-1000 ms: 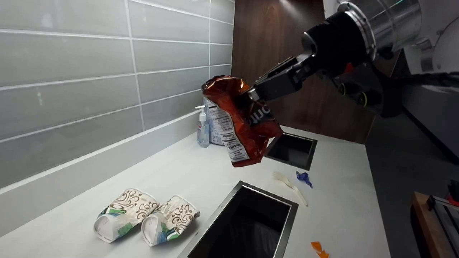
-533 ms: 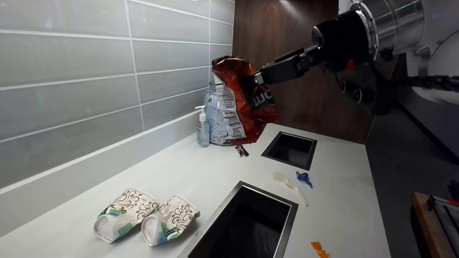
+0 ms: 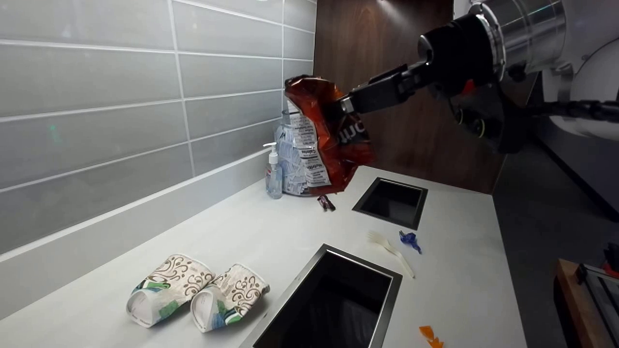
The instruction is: Empty some doritos from the bag into the bin on the left
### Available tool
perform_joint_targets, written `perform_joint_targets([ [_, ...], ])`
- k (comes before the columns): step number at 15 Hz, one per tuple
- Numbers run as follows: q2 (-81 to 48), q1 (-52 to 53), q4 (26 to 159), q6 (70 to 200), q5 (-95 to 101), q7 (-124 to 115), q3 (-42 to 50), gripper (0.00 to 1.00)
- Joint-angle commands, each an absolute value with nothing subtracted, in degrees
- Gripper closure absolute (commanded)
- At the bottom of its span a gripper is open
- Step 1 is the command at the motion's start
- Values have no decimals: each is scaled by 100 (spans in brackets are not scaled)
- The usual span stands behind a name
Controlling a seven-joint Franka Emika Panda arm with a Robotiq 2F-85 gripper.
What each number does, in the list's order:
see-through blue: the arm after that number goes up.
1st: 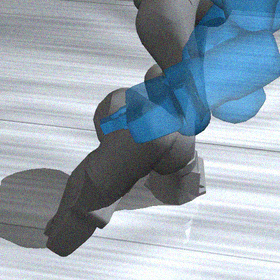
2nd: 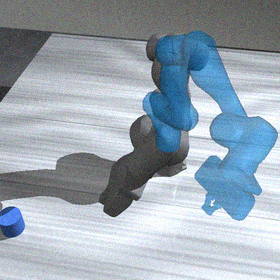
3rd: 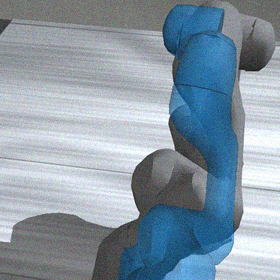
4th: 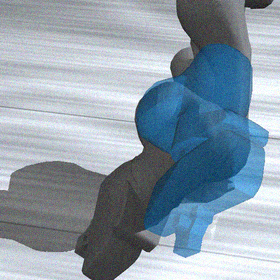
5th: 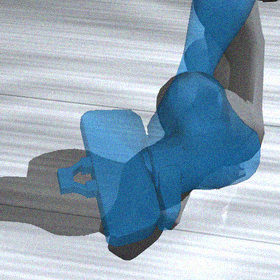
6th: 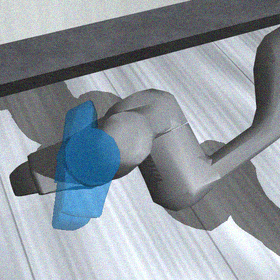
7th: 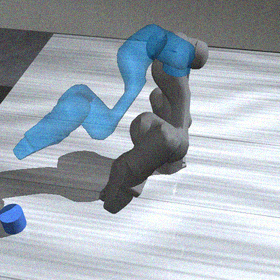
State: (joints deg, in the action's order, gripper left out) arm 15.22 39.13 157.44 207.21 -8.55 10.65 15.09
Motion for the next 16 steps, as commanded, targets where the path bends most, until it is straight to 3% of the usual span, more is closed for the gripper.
perform_joint_targets([
  [1,1715,4408,15740,20095,-484,390,2076,100],
  [4,1752,4649,15724,19978,-265,345,2397,100],
  [6,1539,3981,15718,19828,-946,709,1886,100],
  [9,1725,4391,15718,19654,-566,618,2319,100],
  [10,1444,3603,15716,19581,-1180,873,1671,100],
  [11,1685,4212,15718,19542,-745,732,2179,100],
  [12,1511,3670,15717,19530,-1083,949,1736,100],
  [16,1739,4188,15713,19588,-692,987,2137,100],
])
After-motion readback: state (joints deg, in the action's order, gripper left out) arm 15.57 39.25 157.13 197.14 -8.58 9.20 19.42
